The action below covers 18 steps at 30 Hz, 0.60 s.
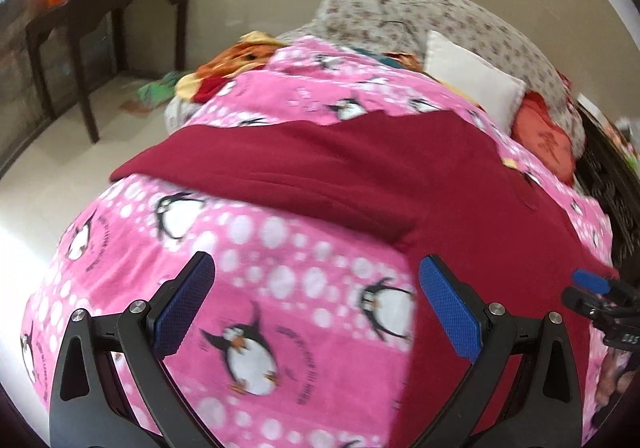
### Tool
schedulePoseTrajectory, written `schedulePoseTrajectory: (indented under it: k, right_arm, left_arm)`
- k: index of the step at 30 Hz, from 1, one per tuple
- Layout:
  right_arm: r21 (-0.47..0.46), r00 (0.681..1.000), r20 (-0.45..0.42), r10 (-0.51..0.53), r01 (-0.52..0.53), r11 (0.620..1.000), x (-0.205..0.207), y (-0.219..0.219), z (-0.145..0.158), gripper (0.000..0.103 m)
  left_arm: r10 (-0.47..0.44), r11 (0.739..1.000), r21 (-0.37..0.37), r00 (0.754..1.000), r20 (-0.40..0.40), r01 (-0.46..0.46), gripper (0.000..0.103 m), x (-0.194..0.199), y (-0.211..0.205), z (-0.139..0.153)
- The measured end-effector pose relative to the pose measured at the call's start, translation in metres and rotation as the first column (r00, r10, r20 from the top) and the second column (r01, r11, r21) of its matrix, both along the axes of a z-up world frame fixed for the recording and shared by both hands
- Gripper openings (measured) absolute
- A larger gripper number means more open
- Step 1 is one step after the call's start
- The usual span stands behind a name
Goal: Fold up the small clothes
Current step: 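Position both grippers over the dark red sweater lying flat on the bed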
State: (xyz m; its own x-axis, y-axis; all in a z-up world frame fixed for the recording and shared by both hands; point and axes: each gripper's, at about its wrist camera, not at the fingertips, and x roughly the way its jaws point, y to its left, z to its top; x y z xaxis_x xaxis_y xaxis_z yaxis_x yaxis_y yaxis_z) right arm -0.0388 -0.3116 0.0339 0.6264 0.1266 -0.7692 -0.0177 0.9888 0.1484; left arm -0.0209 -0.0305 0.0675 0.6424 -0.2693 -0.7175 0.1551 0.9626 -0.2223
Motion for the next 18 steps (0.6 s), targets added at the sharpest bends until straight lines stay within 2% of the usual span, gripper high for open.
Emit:
schedulePoseTrajectory:
  k: [3, 6, 14, 18]
  right_arm:
    - [0.029, 1.000, -0.013, -0.007, 0.007, 1.000, 0.017, 0.003, -0.010, 0.082]
    - [0.019, 1.000, -0.009, -0.006, 0.006, 1.000, 0.025, 0.010, -0.014, 0.082]
    - [-0.031, 1.000, 0.015, -0.024, 0.024, 0.999, 0.028, 0.014, -0.014, 0.082]
    - [-0.046, 0.998, 0.027, -0.048, 0.050, 0.998, 0.022, 0.010, -0.010, 0.082]
  left_arm:
    - [0.051, 0.999, -0.011, 0.999, -0.007, -0.052, 0.102, 0.008, 0.014, -0.005]
    - [0.074, 0.997, 0.003, 0.997, 0.006, -0.074, 0.102, 0.012, 0.021, -0.008]
    - [0.066, 0.998, 0.019, 0.998, 0.017, -0.066, 0.102, 0.016, 0.019, -0.009]
    - [0.032, 0.999, 0.028, 0.999, 0.029, -0.033, 0.103, 0.010, 0.006, -0.004]
